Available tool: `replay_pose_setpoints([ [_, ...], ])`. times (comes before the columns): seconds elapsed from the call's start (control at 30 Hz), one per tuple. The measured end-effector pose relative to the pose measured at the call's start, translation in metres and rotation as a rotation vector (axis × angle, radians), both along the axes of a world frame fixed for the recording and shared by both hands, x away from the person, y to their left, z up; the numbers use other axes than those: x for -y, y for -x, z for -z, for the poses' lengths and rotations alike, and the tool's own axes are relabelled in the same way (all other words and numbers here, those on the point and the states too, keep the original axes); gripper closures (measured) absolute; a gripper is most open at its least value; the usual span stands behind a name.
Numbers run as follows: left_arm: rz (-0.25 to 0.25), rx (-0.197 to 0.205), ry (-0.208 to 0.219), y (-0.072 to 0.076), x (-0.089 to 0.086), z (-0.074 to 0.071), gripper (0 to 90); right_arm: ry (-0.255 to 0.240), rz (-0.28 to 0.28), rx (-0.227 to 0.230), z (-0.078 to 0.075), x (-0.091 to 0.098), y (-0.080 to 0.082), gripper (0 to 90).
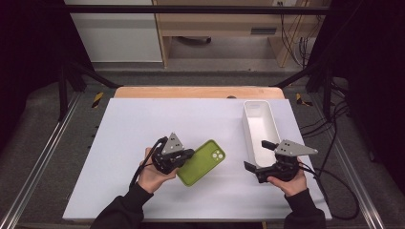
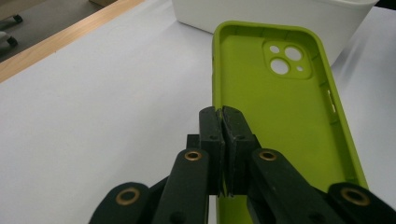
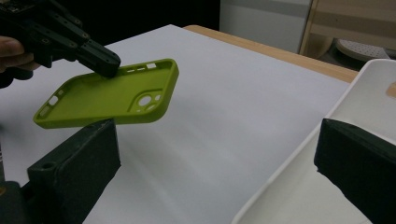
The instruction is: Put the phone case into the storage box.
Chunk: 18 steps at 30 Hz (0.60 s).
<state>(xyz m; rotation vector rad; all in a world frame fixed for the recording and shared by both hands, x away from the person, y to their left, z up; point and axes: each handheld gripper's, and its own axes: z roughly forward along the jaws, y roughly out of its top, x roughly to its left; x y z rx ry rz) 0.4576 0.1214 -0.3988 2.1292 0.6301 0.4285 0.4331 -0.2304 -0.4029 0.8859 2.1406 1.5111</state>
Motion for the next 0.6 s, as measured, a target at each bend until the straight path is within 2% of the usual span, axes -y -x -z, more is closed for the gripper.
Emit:
replay_pose_setpoints([
  [0.6, 0.063, 0.017, -0.038, 0.012, 0.017, 0.002, 87.9, 0.009, -0.034, -0.014, -0.003, -0.015, 0.0, 0.8],
])
